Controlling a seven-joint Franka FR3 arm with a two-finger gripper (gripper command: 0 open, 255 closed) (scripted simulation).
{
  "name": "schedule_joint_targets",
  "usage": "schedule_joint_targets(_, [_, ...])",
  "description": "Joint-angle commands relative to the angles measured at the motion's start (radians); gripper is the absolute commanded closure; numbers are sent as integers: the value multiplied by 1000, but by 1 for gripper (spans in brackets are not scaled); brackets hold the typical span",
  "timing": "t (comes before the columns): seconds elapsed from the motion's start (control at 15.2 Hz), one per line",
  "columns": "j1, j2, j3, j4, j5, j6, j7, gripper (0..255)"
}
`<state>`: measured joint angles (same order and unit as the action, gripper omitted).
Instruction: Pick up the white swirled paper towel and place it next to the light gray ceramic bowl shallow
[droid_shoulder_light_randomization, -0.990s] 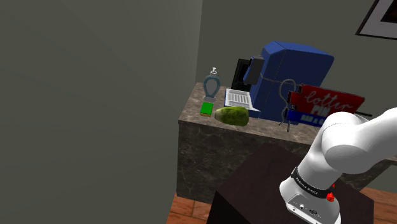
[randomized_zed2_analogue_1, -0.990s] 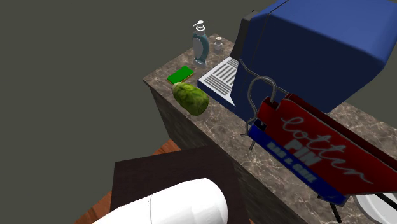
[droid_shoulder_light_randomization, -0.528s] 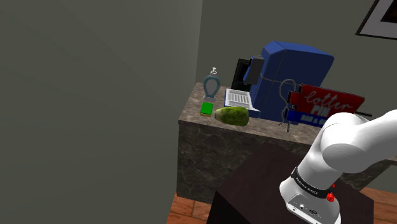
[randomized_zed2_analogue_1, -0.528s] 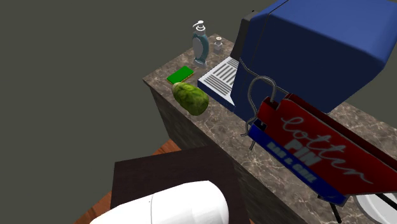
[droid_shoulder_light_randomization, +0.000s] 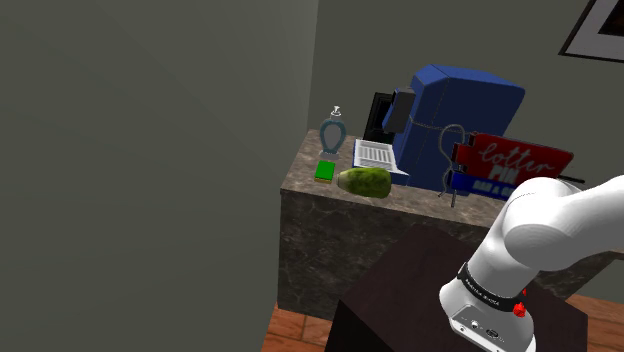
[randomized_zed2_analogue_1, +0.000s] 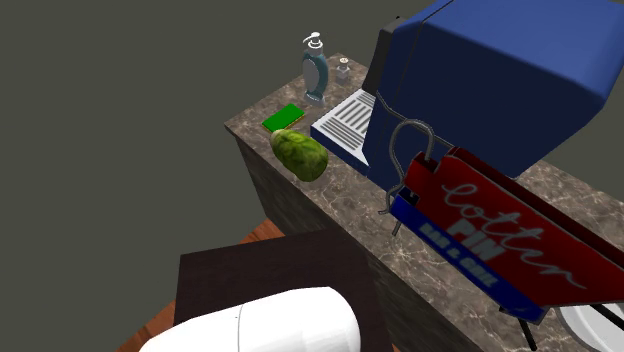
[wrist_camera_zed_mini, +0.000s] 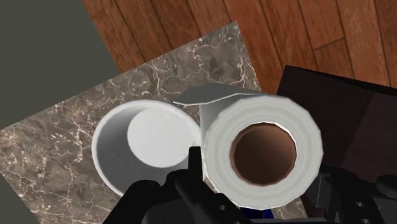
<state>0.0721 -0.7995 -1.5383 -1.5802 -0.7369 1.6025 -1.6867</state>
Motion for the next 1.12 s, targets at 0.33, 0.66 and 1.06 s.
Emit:
schedule_joint_targets(0.33, [-19, -29, -24, -82, -32, 74, 21, 255])
schedule_joint_targets(0.66, [-25, -49, -48, -131, -57, 123, 34, 255])
schedule_joint_targets(1.06, [-26, -73, -82, -181, -90, 180, 49, 255])
